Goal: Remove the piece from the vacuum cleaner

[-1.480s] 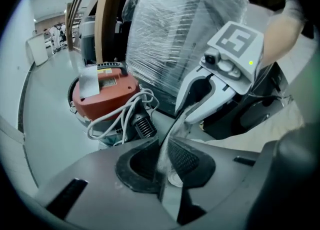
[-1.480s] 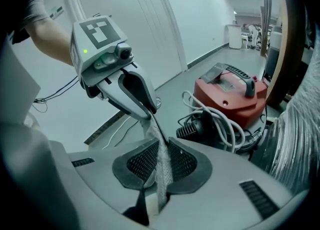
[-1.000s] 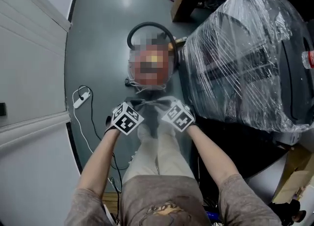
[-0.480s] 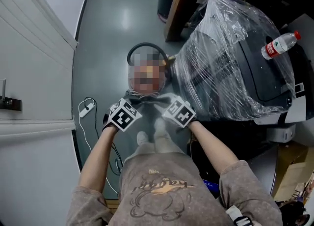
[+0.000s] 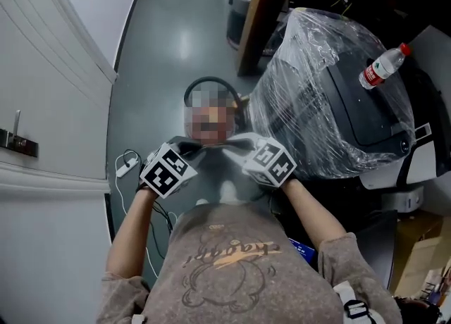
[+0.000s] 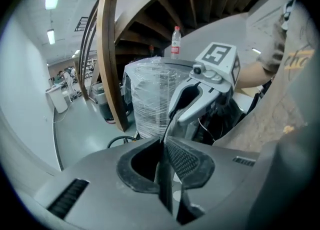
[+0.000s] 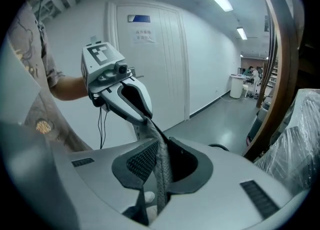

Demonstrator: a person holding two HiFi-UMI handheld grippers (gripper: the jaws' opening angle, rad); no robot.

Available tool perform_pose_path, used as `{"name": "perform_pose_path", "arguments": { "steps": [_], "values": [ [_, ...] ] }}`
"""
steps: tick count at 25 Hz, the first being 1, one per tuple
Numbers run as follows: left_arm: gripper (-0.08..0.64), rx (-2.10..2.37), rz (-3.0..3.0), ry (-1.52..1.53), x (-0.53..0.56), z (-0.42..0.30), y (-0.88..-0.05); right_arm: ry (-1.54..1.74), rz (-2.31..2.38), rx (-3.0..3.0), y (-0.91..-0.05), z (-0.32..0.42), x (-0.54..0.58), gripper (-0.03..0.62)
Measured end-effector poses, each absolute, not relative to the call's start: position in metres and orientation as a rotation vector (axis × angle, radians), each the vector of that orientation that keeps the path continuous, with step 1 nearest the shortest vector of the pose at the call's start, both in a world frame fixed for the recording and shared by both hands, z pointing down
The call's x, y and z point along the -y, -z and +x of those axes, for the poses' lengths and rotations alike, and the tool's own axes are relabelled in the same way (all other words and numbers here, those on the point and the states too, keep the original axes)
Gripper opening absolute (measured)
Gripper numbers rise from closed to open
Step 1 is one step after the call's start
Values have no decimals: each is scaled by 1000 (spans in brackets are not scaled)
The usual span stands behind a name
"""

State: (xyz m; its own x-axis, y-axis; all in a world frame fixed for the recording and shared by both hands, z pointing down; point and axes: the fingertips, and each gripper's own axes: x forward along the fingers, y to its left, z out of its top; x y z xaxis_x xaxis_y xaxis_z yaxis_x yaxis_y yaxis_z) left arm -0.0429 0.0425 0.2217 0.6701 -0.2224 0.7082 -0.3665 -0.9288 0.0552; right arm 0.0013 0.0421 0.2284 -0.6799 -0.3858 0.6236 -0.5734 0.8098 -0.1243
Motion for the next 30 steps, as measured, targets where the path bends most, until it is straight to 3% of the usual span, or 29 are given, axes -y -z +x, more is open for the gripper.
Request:
{"name": "perform_pose_path", "arguments": {
  "steps": [12,30],
  "values": [
    [40,573,2751,-683,-51,-32,-188,-425,910,2545,-188,17,-47,66],
    [41,562,2736,-651,-37,-26,-210,-503,988,2565,-212,25,-35,67]
  ]
}}
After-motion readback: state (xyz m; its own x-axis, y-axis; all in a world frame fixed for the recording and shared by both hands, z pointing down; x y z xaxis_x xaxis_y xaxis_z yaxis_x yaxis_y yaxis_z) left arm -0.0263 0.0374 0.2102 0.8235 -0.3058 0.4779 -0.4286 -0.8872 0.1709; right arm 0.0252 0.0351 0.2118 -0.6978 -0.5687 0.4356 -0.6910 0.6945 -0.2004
